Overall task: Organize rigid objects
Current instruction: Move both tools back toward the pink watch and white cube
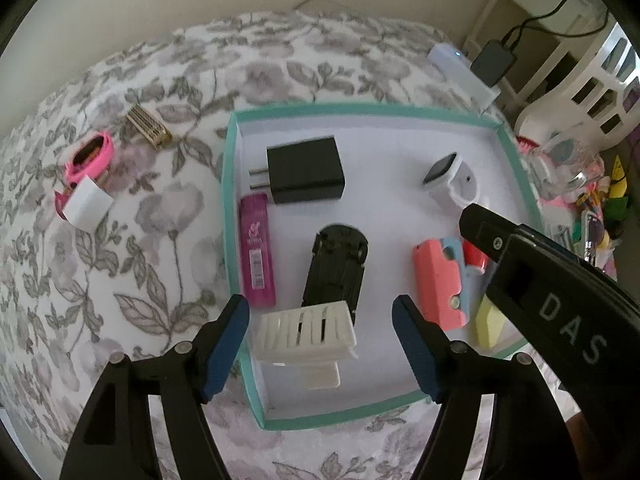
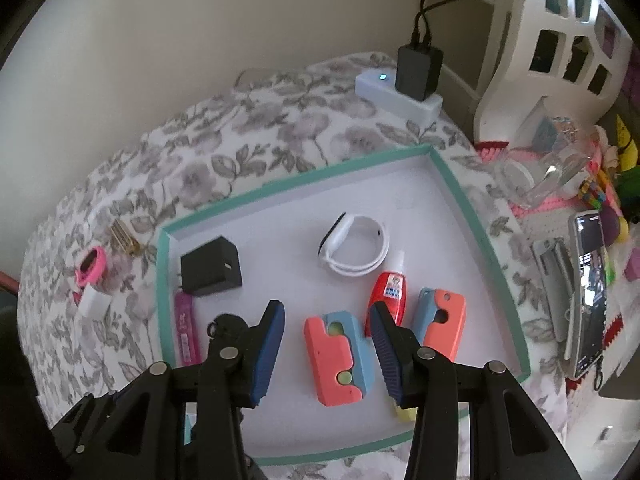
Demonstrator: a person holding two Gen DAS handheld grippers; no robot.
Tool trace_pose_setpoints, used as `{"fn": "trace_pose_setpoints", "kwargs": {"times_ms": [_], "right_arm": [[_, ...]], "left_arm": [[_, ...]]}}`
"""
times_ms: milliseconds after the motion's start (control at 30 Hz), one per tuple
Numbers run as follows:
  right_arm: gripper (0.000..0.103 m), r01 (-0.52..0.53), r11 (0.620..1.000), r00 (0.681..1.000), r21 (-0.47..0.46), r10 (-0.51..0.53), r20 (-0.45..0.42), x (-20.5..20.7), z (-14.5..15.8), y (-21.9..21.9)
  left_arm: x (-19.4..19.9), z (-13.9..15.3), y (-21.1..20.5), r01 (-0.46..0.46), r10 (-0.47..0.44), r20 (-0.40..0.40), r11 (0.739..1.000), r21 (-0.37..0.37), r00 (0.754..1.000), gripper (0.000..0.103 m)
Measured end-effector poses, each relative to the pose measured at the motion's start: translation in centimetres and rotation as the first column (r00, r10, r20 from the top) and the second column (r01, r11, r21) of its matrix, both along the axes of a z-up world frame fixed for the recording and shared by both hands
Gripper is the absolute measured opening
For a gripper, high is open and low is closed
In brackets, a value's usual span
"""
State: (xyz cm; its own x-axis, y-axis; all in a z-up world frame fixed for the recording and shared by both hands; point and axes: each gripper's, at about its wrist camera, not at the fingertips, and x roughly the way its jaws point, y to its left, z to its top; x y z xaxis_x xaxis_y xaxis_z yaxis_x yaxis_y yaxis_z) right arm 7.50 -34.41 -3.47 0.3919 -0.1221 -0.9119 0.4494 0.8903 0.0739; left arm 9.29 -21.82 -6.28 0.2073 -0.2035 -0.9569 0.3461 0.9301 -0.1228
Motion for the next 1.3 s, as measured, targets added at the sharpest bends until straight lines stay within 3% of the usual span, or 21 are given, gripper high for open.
{"fn": "trace_pose_setpoints", "kwargs": {"times_ms": [300,467,600,900,1000,1100,1167,1300], "right_arm": [[0.049,0.040,0.999,0.998,-0.004,-0.039,0.053,-0.4,1.2,-0.6],[0.048,0.030,1.000,0.999,0.001,-0.030,0.037,-0.3,0.8,-0.4],[0.049,0.005,1.000,1.000,0.002,-0.005,0.005,0.1,-0.1,0.2],[0.071,-0.037,0.999,0.999,-0.008,0.037,-0.028,0.7,-0.9,1.4],[0.073,-0.043,0.999,0.998,-0.007,0.043,-0.040,0.8,-1.1,1.4],[0.084,-0.053,0.999,0.997,-0.005,0.053,-0.047,1.0,-1.4,1.6],[0.084,-0.062,0.998,0.997,-0.004,0.062,-0.046,1.0,-1.4,1.8],[0.086,-0.077,0.997,0.996,-0.016,0.076,-0.048,1.1,-1.5,2.3]], "left_arm": [[0.9,1.5,1.4,-0.085,0.084,0.067,0.996,0.003,0.994,0.075],[2.0,1.4,3.3,-0.187,0.185,0.079,0.982,0.011,0.980,0.075],[2.8,1.1,5.0,-0.268,0.265,0.077,0.963,0.027,0.961,0.087],[3.9,0.7,9.0,-0.423,0.421,0.057,0.905,0.036,0.905,0.089],[4.3,0.6,10.1,-0.464,0.462,0.047,0.885,0.034,0.886,0.089],[4.5,0.5,11.1,-0.494,0.492,0.044,0.869,0.038,0.869,0.091],[4.7,0.5,11.6,-0.510,0.509,0.039,0.859,0.036,0.860,0.099],[4.8,0.6,12.3,-0.530,0.529,0.040,0.847,0.034,0.848,0.099]]}}
